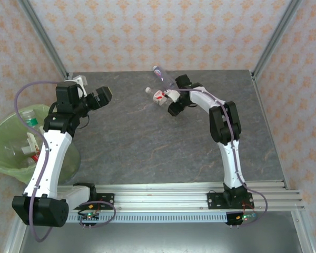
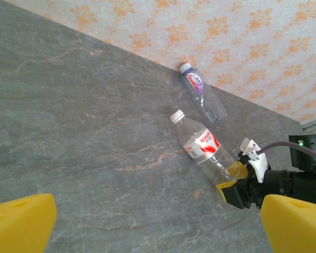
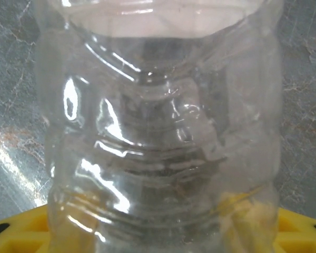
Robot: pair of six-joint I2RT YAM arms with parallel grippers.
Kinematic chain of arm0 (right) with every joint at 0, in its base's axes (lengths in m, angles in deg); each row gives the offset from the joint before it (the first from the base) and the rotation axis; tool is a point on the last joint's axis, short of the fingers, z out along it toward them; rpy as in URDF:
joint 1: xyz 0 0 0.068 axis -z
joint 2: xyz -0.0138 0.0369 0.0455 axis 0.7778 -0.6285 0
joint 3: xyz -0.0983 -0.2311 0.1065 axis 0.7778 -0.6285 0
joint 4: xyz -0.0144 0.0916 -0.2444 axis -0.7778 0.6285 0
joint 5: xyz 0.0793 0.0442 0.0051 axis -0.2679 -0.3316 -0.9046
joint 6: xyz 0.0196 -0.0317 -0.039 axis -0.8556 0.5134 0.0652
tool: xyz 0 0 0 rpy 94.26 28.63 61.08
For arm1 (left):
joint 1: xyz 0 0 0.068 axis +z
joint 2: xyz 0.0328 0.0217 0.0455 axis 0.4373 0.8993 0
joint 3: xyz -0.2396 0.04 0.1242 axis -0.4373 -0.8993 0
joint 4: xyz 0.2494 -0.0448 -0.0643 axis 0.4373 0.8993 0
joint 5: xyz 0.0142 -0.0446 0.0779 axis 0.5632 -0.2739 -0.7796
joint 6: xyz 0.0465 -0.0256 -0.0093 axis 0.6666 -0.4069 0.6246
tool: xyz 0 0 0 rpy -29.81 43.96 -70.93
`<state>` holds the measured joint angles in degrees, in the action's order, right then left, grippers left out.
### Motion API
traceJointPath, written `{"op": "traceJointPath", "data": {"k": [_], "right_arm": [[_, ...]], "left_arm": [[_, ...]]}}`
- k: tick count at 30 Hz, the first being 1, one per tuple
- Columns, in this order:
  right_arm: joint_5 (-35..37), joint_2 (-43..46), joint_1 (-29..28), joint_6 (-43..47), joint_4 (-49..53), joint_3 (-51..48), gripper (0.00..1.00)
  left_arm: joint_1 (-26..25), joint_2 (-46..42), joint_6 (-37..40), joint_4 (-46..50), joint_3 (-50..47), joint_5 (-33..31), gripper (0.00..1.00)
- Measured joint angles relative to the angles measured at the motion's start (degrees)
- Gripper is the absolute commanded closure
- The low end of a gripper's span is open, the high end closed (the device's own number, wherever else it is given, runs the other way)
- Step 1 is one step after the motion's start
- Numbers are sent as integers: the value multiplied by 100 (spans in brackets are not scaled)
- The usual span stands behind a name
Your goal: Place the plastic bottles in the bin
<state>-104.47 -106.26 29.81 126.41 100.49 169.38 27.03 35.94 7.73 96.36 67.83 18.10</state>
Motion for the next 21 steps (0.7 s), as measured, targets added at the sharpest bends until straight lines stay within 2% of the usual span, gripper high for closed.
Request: {"op": "traceJointPath", "data": {"k": [11,17,21], "right_arm": [[186,1593,-127,-505,-975,-1823,45],[251,2503,-350,-883,-1685,-2848,47],[245,3047,-470,-1233,-2162,-3482,47]], "left_arm": [[-136,24,-92,-387,-225,341,0],[-192,431,-433,-660,-234,404,0],[-439,669,-599,-859,-251,422,0]]}}
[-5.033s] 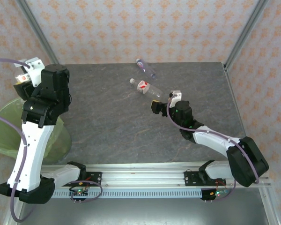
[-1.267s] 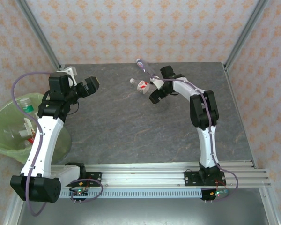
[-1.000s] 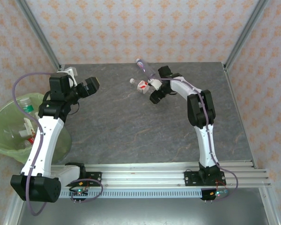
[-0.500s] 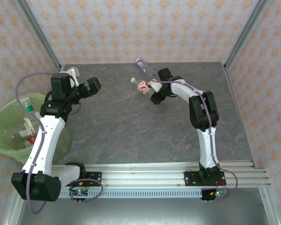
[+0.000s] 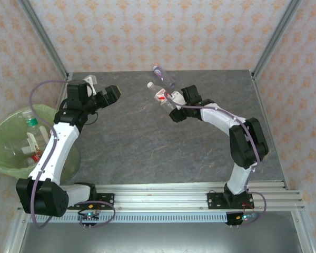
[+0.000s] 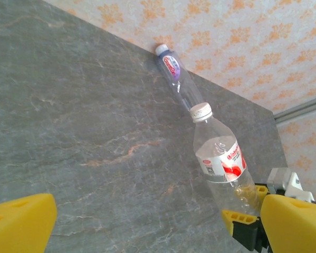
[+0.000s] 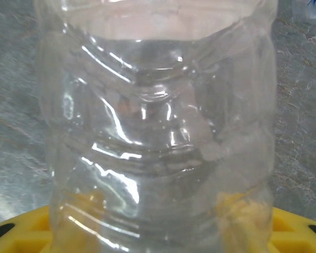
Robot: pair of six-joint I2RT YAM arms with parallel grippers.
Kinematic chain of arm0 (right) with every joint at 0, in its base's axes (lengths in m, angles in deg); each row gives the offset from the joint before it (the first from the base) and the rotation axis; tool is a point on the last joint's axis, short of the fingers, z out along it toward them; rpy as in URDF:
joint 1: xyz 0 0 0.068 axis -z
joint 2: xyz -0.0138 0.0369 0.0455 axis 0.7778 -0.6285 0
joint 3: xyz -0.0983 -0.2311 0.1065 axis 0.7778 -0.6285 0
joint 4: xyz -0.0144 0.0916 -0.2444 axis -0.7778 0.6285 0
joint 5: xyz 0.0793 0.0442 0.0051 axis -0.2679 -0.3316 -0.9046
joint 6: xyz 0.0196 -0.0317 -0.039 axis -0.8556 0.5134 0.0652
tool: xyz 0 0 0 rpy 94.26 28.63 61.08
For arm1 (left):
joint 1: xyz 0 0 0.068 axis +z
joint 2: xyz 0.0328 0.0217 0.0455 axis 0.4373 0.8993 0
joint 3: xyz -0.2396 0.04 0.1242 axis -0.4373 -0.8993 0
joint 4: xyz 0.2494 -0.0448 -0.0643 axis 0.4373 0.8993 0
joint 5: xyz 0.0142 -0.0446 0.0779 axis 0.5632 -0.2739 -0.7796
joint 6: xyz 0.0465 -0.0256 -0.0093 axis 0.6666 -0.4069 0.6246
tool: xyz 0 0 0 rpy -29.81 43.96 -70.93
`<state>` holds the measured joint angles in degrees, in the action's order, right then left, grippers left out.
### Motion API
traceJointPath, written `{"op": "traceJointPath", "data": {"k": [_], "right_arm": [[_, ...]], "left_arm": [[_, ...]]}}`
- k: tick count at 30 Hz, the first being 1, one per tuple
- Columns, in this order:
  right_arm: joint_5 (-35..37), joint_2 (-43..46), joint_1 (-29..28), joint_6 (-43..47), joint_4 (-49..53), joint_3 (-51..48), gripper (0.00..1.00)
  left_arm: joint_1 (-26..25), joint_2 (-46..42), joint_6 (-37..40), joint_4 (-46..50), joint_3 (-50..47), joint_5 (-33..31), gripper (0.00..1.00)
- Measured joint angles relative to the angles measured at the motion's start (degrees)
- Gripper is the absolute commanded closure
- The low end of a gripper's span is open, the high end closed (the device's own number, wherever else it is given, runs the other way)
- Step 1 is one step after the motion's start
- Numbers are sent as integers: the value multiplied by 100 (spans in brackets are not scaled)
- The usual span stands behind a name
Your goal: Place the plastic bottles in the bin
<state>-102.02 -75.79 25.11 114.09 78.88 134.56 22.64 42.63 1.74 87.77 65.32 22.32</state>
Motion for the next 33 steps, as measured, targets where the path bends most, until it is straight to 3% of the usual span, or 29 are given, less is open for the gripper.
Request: {"op": "traceJointPath", "data": {"k": [18,33], "right_arm": [[-61,1829,-485,-1480,-1434,-1703,47],[-127,2332,-852,-1589,-1558,-1996,47]], "left_arm": [[-914,1040,-535,-1244,509,549,0],[-1502,1801,-402,-822,1882,234,11]]}}
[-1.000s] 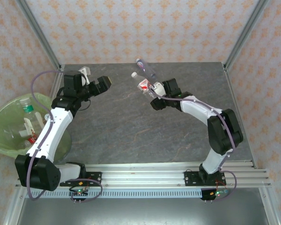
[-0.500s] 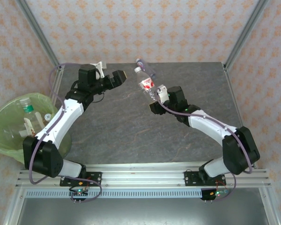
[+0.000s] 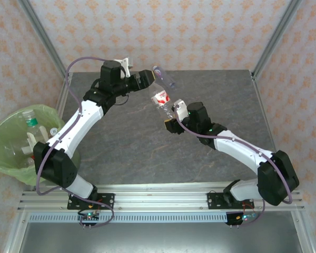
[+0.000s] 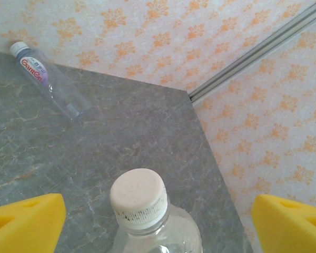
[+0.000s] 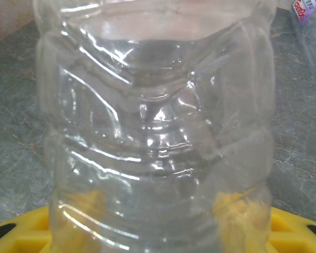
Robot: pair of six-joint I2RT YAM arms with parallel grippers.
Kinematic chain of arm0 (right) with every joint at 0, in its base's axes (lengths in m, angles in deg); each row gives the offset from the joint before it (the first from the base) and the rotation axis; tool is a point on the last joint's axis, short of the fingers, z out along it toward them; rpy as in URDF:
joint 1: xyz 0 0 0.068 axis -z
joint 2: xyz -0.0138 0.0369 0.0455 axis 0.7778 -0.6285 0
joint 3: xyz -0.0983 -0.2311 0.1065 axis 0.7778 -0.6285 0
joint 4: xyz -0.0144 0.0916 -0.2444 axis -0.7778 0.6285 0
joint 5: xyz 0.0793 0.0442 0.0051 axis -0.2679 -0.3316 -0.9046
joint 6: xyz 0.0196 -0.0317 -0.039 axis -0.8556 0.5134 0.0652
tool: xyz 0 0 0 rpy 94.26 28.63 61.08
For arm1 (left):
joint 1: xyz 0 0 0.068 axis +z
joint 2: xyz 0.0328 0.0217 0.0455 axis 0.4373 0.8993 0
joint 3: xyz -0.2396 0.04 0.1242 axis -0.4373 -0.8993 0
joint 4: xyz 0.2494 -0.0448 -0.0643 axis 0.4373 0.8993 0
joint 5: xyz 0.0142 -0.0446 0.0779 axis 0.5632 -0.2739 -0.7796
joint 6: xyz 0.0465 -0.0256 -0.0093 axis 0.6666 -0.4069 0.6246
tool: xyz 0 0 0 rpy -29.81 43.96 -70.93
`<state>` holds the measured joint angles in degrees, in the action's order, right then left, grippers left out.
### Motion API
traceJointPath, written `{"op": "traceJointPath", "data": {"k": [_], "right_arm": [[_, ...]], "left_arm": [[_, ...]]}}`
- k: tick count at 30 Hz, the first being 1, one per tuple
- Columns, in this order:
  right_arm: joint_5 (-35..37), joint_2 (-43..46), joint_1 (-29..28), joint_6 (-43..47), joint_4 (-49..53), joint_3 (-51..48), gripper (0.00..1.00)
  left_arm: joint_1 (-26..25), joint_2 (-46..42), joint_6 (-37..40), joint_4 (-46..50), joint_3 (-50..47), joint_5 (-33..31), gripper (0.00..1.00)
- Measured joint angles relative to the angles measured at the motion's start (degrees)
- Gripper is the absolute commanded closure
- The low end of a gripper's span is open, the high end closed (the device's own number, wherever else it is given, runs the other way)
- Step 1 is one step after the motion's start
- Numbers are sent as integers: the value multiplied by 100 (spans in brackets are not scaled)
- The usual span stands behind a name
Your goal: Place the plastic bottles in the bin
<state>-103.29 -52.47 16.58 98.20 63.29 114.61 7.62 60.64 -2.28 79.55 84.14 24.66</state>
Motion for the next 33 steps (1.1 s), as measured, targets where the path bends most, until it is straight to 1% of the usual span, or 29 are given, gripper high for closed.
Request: {"op": "traceJointPath", "data": {"k": [3,9,12,16,24,26,29,33], "right_arm": [[-44,59,-2,-35,0,0,46],[-114,81,-109,-37,0,0,46],[-153,81,-127,-37,-2,0,46],[-155,81,-127,-59,-42,0,46],[-216,76,-127,-87,-48,0,46],[-234,61,-127,-105,-48,0,46],[-271,33,-127,-146,-50,0,46],[-328,-20,-129,-170,-63,0,45]], "left_arm": [[-59,175,20,118,114,-2,12],[-393,409,236,463,293,-251,30],[-420,420,245,474,297,-350,38],[-415,420,168,470,297,-542,42],[-415,525,-63,420,372,-686,41],[-415,560,-107,391,374,-715,42],[-415,610,-168,372,385,-776,49],[-415,640,-269,323,393,-855,61]]}}
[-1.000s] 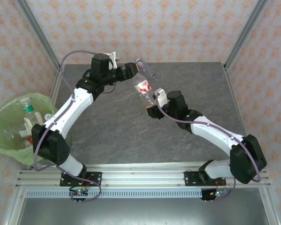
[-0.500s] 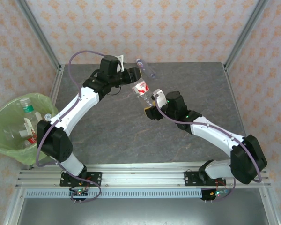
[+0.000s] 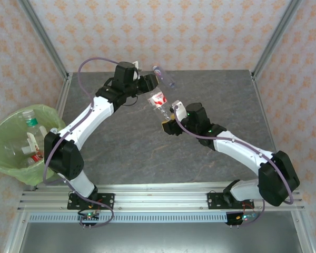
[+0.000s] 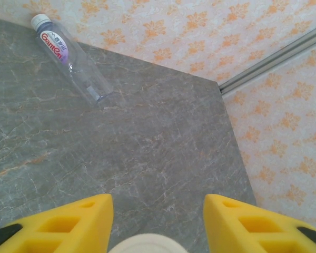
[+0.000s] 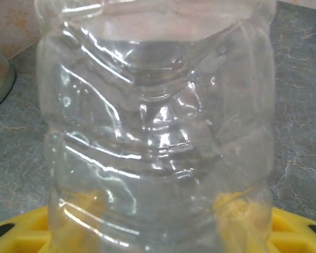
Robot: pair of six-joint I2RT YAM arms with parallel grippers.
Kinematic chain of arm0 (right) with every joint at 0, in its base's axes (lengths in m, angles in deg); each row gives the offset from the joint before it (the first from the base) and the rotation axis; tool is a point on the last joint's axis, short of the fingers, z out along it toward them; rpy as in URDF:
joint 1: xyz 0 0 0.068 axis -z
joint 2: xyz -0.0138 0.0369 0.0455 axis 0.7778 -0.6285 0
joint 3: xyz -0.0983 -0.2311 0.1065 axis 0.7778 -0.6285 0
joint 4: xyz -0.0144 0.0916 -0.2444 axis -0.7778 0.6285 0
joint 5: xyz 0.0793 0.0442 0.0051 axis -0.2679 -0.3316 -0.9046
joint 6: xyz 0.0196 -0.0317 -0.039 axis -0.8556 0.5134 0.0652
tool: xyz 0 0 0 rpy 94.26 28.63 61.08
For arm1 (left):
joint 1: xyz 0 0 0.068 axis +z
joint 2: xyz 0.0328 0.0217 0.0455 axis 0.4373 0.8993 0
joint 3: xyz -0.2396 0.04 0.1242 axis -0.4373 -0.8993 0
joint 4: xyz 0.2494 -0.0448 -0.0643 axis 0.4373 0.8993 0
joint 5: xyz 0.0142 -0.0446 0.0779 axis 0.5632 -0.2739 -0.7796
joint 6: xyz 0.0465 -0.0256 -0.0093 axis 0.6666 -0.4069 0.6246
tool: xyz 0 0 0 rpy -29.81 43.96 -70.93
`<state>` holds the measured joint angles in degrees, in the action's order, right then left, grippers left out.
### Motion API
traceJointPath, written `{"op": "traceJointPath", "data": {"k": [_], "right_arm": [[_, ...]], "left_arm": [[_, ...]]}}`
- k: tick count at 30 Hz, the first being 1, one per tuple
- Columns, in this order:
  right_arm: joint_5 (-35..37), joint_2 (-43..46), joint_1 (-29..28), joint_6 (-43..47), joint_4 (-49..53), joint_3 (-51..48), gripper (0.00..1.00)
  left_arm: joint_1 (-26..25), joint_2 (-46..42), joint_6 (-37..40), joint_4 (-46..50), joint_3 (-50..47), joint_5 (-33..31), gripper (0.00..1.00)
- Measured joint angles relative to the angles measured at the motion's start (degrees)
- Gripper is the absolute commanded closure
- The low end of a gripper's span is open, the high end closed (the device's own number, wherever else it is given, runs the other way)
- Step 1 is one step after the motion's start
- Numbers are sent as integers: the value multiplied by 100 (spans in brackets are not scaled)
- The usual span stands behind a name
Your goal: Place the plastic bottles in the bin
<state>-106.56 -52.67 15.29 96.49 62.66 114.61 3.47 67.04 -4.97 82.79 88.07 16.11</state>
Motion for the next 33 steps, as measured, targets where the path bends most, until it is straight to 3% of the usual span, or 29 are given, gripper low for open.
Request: {"op": "traceJointPath", "data": {"k": [5,7,8,14,18,33], "right_arm": [[-7,-9,0,-57,-44,0,38],[-2,-11,0,-96,-63,-4,31],[-2,-9,-9,-109,-90,-17,28],[74,120,-11,-282,-531,-240,7],[345,404,-9,-396,-817,-431,0],[3329,588,-9,-1180,-1104,-522,1]], "left_arm": [[-2,0,-254,-116,11,-4,73],[-2,0,-267,-131,11,-4,86],[-2,0,-271,-133,11,-7,100],[0,-2,-79,4,11,-260,100],[0,-24,138,208,11,-428,100],[0,-1261,1161,1134,48,-1029,100]]}}
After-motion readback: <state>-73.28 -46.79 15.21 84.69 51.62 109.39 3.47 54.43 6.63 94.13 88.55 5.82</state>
